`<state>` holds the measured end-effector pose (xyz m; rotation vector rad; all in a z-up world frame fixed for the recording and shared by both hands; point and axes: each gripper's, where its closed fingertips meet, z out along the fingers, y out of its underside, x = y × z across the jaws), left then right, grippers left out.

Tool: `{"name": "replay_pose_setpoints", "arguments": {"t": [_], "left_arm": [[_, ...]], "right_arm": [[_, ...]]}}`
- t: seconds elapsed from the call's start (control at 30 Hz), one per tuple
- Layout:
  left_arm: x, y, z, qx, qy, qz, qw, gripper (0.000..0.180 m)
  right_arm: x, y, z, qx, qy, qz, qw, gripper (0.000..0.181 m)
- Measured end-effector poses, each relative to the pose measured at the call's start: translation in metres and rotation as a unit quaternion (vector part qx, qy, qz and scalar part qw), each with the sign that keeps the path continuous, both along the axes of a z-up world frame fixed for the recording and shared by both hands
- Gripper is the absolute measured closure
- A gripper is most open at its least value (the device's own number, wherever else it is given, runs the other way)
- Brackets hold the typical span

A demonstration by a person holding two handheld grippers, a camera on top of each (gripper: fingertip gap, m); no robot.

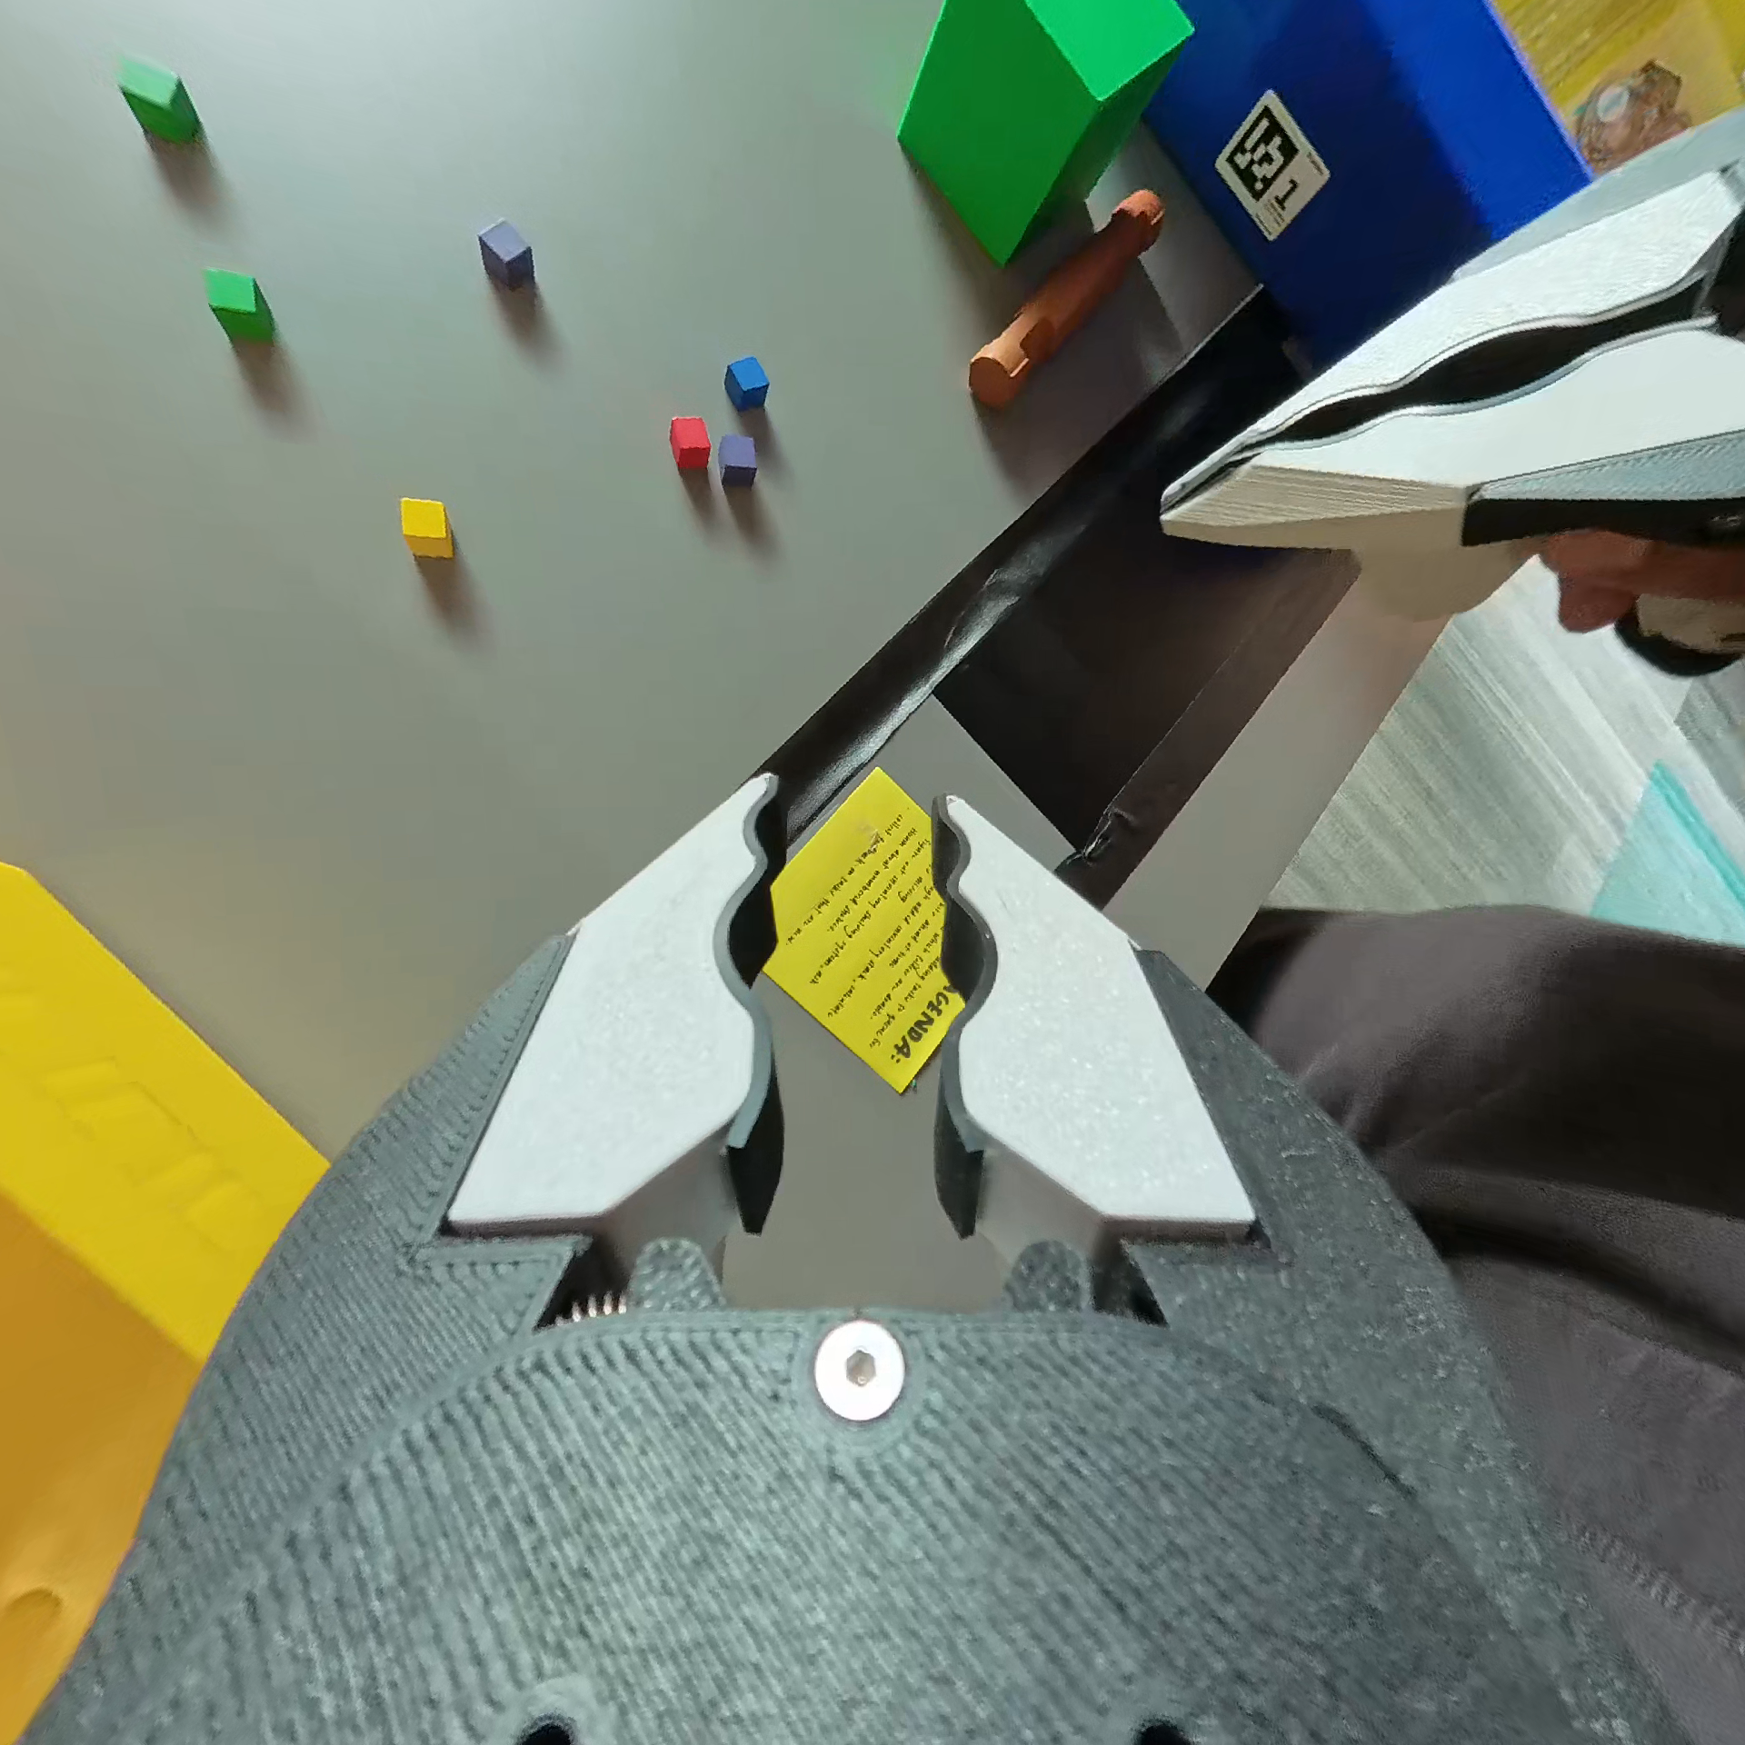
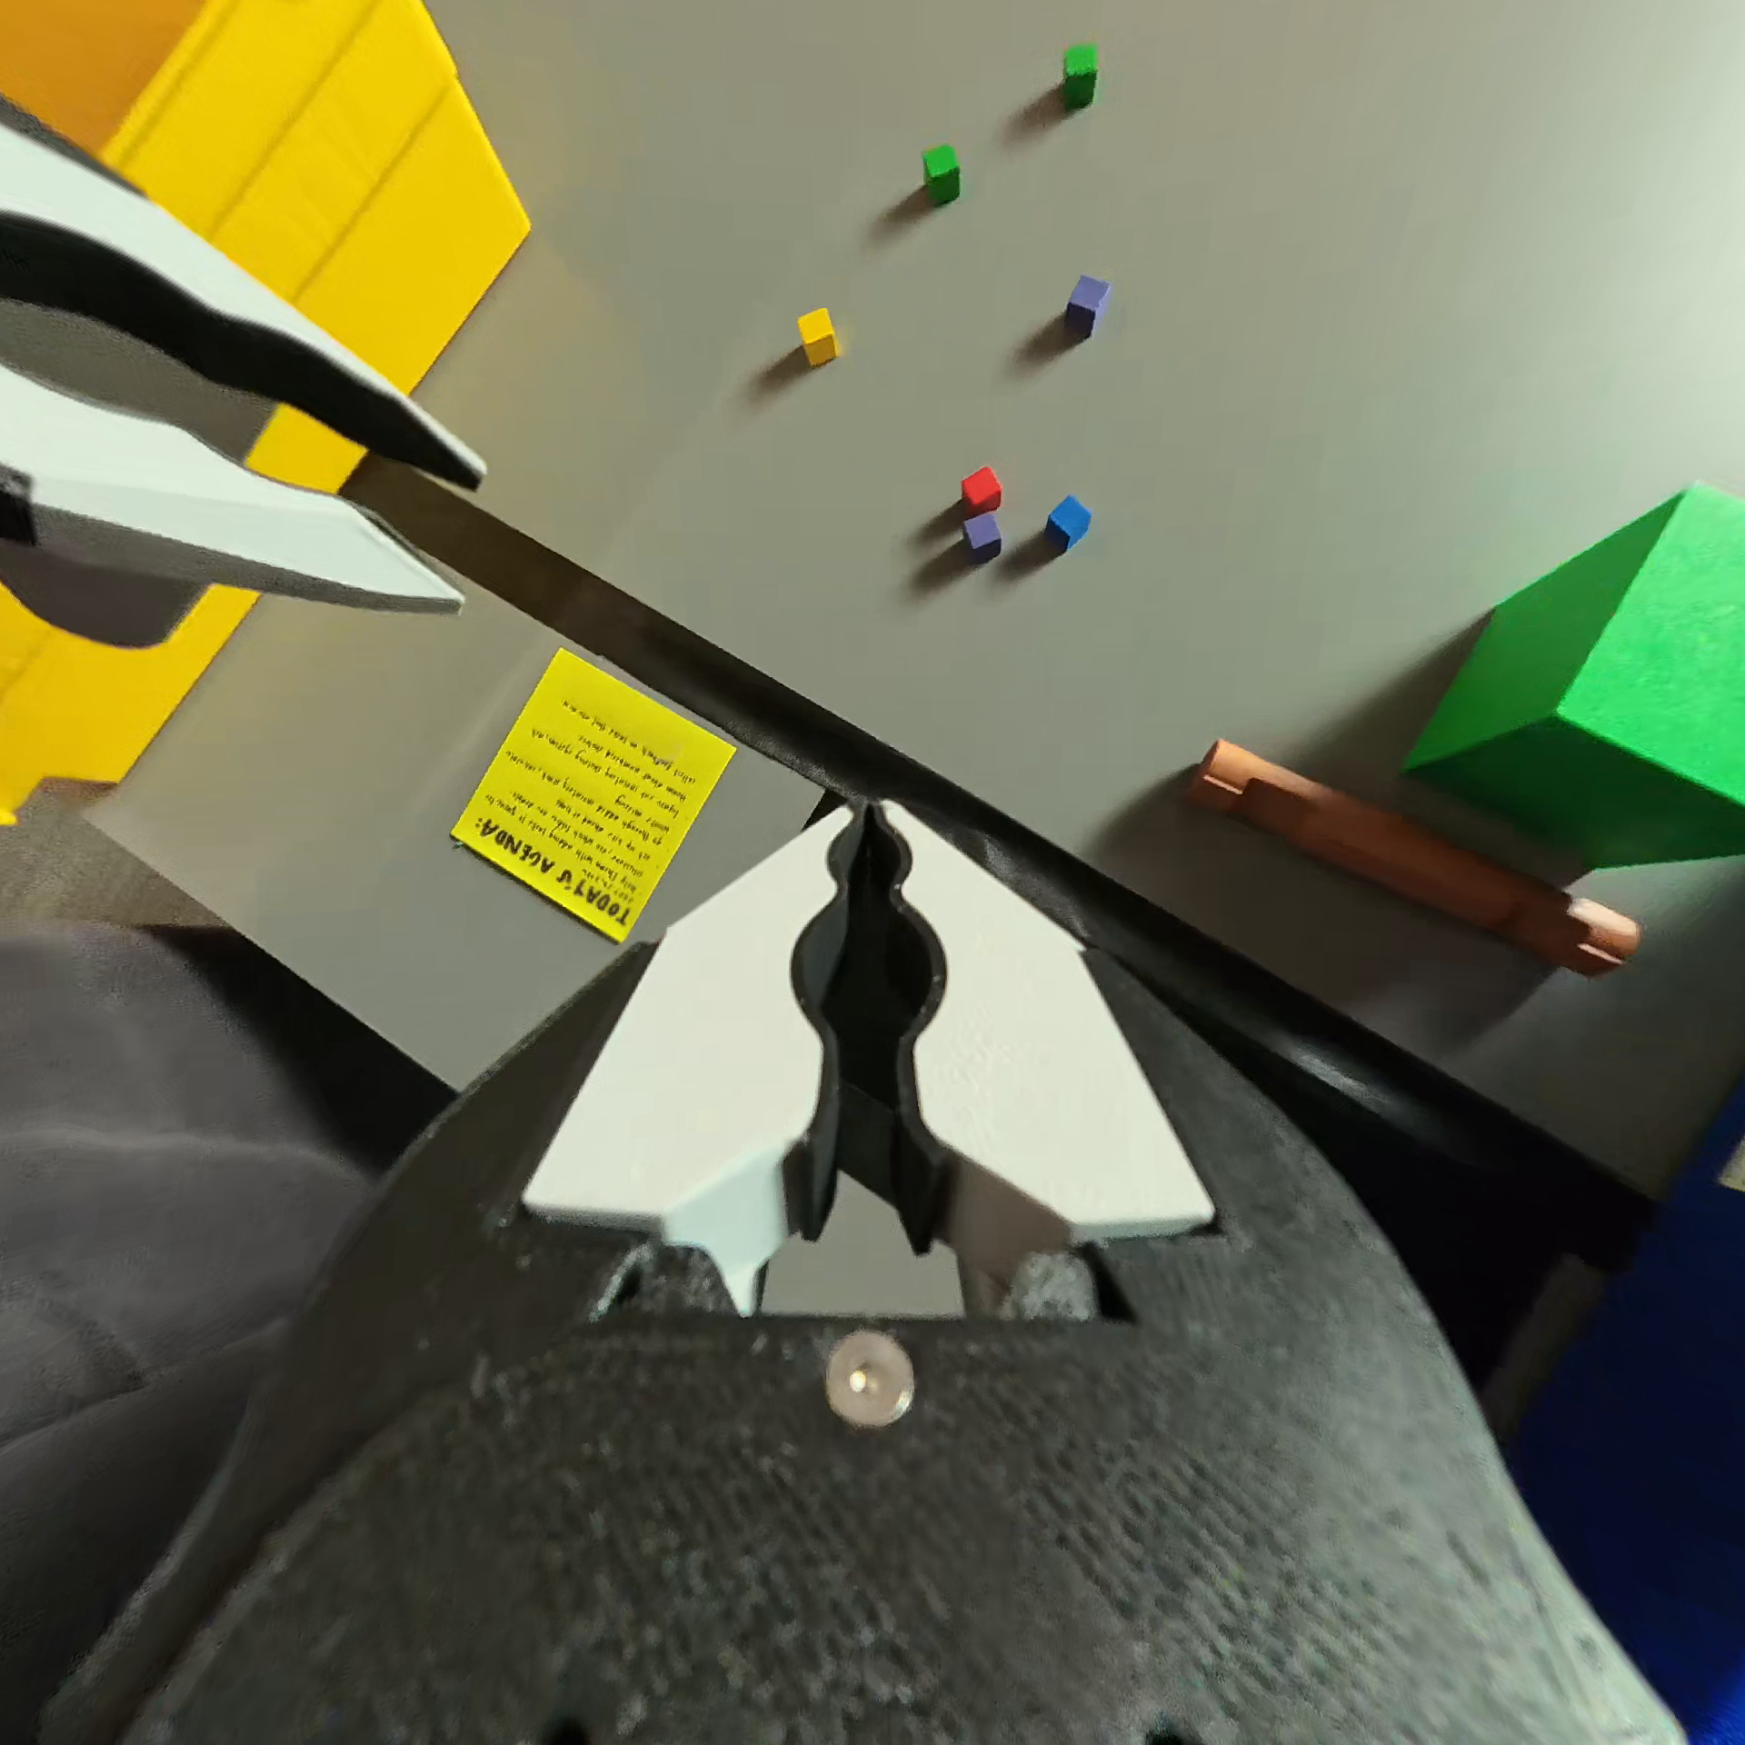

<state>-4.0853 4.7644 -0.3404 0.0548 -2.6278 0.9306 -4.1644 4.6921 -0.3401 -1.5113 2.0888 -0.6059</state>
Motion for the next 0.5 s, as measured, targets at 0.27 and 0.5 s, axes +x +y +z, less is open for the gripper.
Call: {"name": "replay_pose_setpoints", "arguments": {"t": [0.27, 0.5], "left_arm": [[0.016, 0.002, 0.027, -0.009, -0.067, 0.037, 0.997, 0.147], [0.001, 0.021, 0.042, 0.004, -0.082, 0.121, 0.989, 0.146]], "right_arm": [[0.006, 0.000, 0.047, -0.059, -0.048, 0.046, 0.996, 0.179], [-0.016, 0.021, 0.055, -0.042, -0.100, 0.074, 0.991, 0.163]]}}
